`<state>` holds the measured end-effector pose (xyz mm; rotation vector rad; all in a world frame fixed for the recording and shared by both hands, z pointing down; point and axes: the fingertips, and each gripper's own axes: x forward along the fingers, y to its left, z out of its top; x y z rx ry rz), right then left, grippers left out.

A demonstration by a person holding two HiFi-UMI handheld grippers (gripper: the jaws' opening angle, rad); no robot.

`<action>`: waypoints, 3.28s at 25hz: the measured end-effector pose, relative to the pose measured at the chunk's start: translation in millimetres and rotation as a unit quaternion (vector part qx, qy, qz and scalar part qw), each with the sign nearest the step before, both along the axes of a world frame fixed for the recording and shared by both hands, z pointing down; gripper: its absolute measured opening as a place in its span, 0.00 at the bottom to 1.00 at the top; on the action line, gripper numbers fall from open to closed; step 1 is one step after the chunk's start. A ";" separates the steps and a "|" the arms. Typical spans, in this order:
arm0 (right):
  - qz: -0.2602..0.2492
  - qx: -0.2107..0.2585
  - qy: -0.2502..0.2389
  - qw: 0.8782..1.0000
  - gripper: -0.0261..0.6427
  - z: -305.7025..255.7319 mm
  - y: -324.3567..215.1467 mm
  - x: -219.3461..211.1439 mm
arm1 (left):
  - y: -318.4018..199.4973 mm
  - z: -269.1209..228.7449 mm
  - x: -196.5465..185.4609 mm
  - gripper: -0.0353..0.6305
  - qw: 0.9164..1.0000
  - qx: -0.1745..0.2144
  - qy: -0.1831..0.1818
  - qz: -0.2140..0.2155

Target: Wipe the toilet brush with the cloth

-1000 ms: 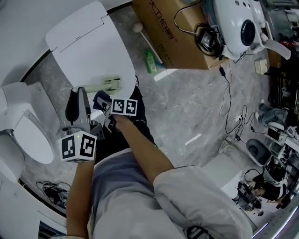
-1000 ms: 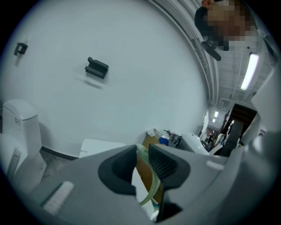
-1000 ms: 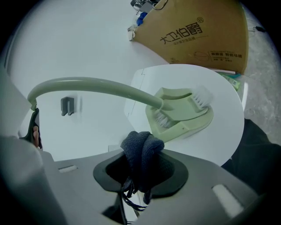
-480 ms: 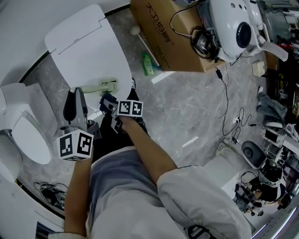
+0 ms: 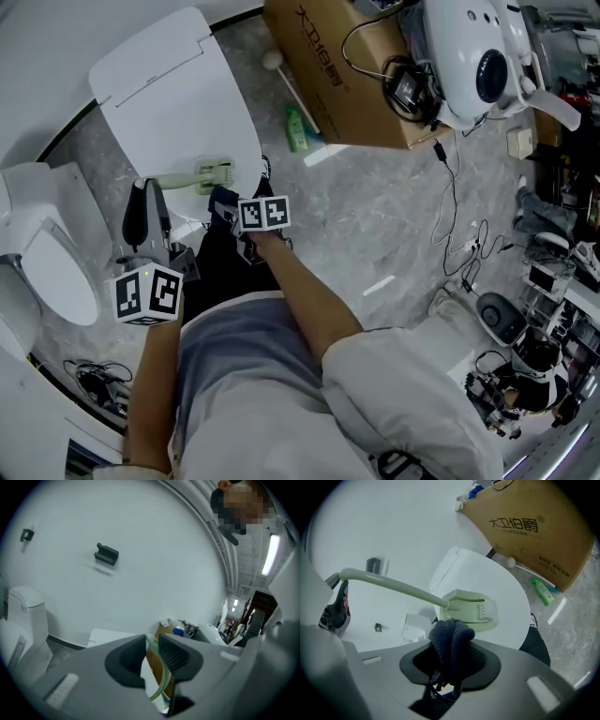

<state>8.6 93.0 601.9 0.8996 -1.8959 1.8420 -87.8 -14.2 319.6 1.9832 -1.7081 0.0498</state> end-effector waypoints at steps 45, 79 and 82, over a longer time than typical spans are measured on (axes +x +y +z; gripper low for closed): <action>-0.164 -0.032 0.102 0.981 0.19 44.9 -51.9 21.8 | 4.7 2.8 0.0 0.05 0.999 -0.022 -0.011 -0.045; -0.187 0.035 0.016 0.982 0.19 -32.8 -78.4 10.4 | -3.6 6.2 -1.8 0.05 1.000 -0.003 0.000 -0.017; -0.187 0.036 0.015 0.982 0.19 -37.6 -78.1 10.7 | -2.7 6.7 -1.9 0.05 1.000 -0.002 0.002 -0.016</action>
